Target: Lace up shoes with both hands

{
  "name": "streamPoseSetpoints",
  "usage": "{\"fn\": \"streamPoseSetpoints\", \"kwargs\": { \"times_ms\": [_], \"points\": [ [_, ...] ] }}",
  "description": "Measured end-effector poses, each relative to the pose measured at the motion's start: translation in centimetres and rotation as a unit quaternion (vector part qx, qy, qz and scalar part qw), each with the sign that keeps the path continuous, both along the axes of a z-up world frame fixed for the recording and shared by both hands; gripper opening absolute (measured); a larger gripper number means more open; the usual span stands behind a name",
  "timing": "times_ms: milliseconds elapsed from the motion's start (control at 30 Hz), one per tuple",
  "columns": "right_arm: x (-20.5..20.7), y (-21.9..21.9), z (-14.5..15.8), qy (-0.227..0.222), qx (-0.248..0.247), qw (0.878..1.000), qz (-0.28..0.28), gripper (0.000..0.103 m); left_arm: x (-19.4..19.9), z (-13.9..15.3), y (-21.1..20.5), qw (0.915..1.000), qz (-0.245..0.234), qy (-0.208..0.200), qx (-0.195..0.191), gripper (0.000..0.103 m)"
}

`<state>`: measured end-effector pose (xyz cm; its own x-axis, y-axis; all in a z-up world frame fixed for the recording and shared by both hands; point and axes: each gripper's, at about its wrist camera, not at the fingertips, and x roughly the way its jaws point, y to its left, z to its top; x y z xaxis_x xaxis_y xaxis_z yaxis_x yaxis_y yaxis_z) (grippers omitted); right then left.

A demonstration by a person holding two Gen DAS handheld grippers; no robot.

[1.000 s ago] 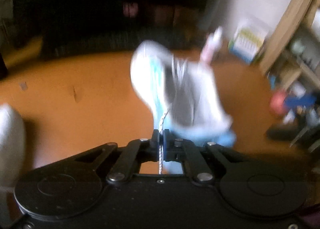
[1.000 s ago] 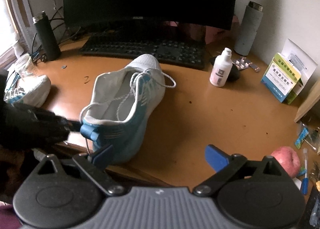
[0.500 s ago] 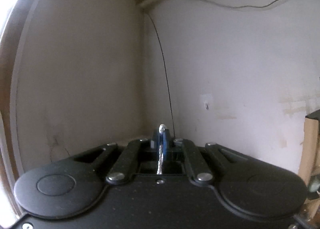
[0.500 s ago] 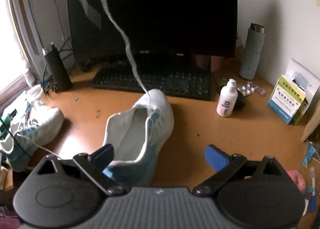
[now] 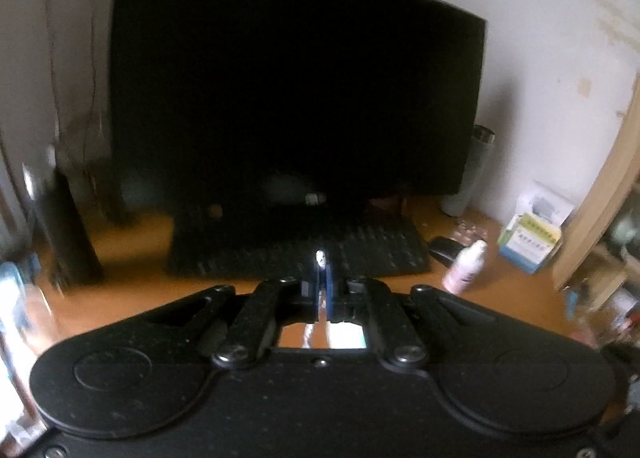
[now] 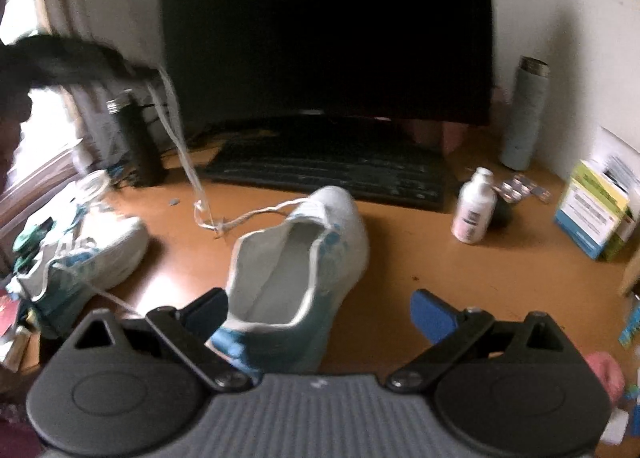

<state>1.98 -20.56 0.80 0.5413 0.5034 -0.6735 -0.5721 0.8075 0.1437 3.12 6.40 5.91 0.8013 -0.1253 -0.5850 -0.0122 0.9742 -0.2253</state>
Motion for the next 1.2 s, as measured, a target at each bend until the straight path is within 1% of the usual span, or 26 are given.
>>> {"fn": "streamPoseSetpoints", "kwargs": {
  "times_ms": [33, 67, 100, 133, 167, 233, 333, 433, 500, 533, 600, 700, 767, 800, 833, 900, 933, 967, 1033, 1100, 1167, 1200],
  "points": [
    [-0.2, 0.3, 0.0, -0.002, 0.005, 1.000, 0.018, 0.085, -0.1, 0.0, 0.2, 0.9999, 0.001, 0.002, -0.012, 0.000],
    [-0.4, 0.7, 0.0, -0.003, 0.009, 0.999, 0.036, 0.074, -0.2, 0.0, 0.4, 0.9997, 0.002, 0.003, -0.023, 0.000],
    [-0.5, 1.2, 0.0, -0.005, 0.013, 0.999, 0.053, 0.070, -0.4, 0.2, 0.6, 0.9993, 0.002, 0.006, -0.036, 0.000],
    [-0.7, 1.7, -0.1, -0.007, 0.016, 0.997, 0.069, 0.062, -0.6, 0.5, 0.8, 0.9987, 0.002, 0.010, -0.051, 0.000],
    [-0.8, 2.3, -0.2, -0.011, 0.015, 0.996, 0.082, 0.061, -0.6, 0.0, 0.6, 0.9983, 0.002, 0.012, -0.057, 0.000],
    [-1.0, 3.6, -0.3, -0.024, 0.008, 0.995, 0.101, 0.061, -0.9, -0.4, 0.7, 0.9974, -0.005, 0.015, -0.070, 0.000],
    [-0.8, 5.3, -0.1, -0.047, 0.011, 0.992, 0.115, 0.059, -0.7, 0.2, 0.2, 0.9969, -0.021, 0.018, -0.074, 0.000],
    [0.0, 7.2, -0.1, -0.068, -0.002, 0.991, 0.117, 0.056, -0.4, 0.7, 0.6, 0.9962, -0.040, 0.019, -0.076, 0.000],
    [0.8, 8.4, -0.4, -0.064, -0.006, 0.991, 0.115, 0.049, -0.2, 0.9, 1.0, 0.9956, -0.050, 0.015, -0.077, 0.000],
    [1.6, 9.5, -0.9, -0.057, -0.009, 0.992, 0.114, 0.048, 0.1, 1.1, 1.2, 0.9950, -0.057, 0.015, -0.080, 0.000],
    [2.3, 11.0, -1.4, -0.056, -0.019, 0.991, 0.116, 0.039, 0.7, 1.2, 1.7, 0.9938, -0.073, 0.016, -0.082, 0.000],
    [2.9, 12.7, -1.9, -0.063, -0.031, 0.991, 0.114, 0.039, 1.4, 1.1, 2.4, 0.9922, -0.091, 0.020, -0.083, 0.000],
    [3.7, 13.7, -2.2, -0.063, -0.026, 0.992, 0.107, 0.034, 1.8, 1.0, 2.7, 0.9912, -0.100, 0.023, -0.083, 0.000],
    [3.8, 13.8, -2.3, -0.063, -0.022, 0.992, 0.107, 0.026, 2.2, 0.8, 3.0, 0.9903, -0.106, 0.026, -0.085, 0.000],
    [4.0, 13.8, -2.3, -0.064, -0.017, 0.992, 0.106, 0.021, 2.4, 0.6, 3.1, 0.9896, -0.111, 0.028, -0.086, 0.000],
    [4.5, 14.2, -2.5, -0.064, -0.016, 0.992, 0.103, 0.016, 2.7, 0.4, 3.3, 0.9890, -0.116, 0.029, -0.087, 0.000],
    [4.7, 14.3, -2.5, -0.064, -0.016, 0.993, 0.101, 0.011, 2.9, 0.2, 3.4, 0.9892, -0.118, 0.030, -0.082, 0.000],
    [4.9, 14.3, -2.4, -0.067, -0.012, 0.993, 0.096, 0.003, 3.0, 0.1, 3.5, 0.9897, -0.117, 0.030, -0.076, 0.000],
    [5.1, 14.0, -2.1, -0.058, -0.009, 0.994, 0.093, 0.003, 3.5, -0.3, 3.5, 0.9923, -0.113, 0.028, -0.043, 0.000],
    [5.3, 13.1, -1.4, -0.043, 0.006, 0.995, 0.093, 0.003, 3.7, -0.6, 3.4, 0.9926, -0.115, 0.028, -0.028, 0.000],
    [5.4, 12.1, -0.6, -0.028, 0.023, 0.996, 0.087, 0.003, 4.4, -1.4, 3.4, 0.9910, -0.126, 0.038, -0.028, 0.000],
    [5.5, 11.5, -0.1, -0.020, 0.032, 0.996, 0.081, 0.003, 4.7, -1.8, 3.4, 0.9907, -0.126, 0.042, -0.030, 0.003]
  ]
}}
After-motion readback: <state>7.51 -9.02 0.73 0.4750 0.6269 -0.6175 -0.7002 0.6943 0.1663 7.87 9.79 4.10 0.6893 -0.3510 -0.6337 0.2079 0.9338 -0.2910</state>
